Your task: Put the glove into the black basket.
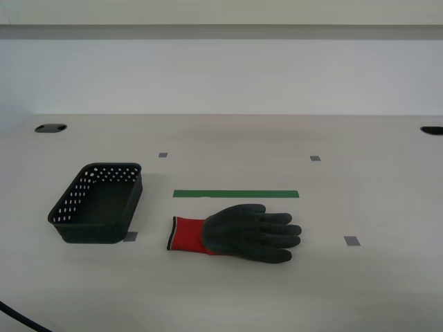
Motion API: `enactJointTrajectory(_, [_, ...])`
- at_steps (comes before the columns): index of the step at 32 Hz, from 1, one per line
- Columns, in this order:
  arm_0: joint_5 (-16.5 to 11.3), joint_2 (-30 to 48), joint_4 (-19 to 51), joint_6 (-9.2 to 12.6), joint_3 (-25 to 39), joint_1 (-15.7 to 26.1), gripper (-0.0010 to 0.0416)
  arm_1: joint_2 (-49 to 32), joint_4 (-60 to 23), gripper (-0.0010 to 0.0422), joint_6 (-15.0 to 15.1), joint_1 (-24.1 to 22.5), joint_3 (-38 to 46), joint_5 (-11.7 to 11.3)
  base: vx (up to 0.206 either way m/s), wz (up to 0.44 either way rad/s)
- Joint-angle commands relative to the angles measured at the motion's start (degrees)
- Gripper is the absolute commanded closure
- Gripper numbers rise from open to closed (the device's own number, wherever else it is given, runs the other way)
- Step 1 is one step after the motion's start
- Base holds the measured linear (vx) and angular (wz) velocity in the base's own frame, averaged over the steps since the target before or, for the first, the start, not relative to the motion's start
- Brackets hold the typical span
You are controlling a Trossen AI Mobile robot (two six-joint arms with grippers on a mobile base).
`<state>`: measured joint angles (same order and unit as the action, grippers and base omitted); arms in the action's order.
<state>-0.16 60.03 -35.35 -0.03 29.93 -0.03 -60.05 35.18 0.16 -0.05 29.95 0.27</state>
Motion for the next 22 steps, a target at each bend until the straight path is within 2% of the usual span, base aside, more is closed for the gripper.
enactJointTrajectory(1, [0.0,0.0,-0.1,0.0,0.1,0.0,0.0405,0.0,0.0,0.0412,0.2,0.0,0.0,0.1,0.000,0.000])
enactJointTrajectory(18, [0.0,0.0,-0.1,0.0,0.1,0.0,0.0405,0.0,-7.3,0.0412,0.2,0.0,0.0,0.6,0.000,0.000])
enactJointTrajectory(19, [0.0,0.0,-0.1,0.0,0.1,0.0,0.0405,0.0,-7.3,0.0412,0.2,0.0,0.0,1.9,0.000,0.000])
enactJointTrajectory(22, [0.0,0.0,-0.1,0.0,0.1,0.0,0.0405,0.0,-7.6,0.0412,-0.7,-0.1,0.2,9.5,0.000,0.000])
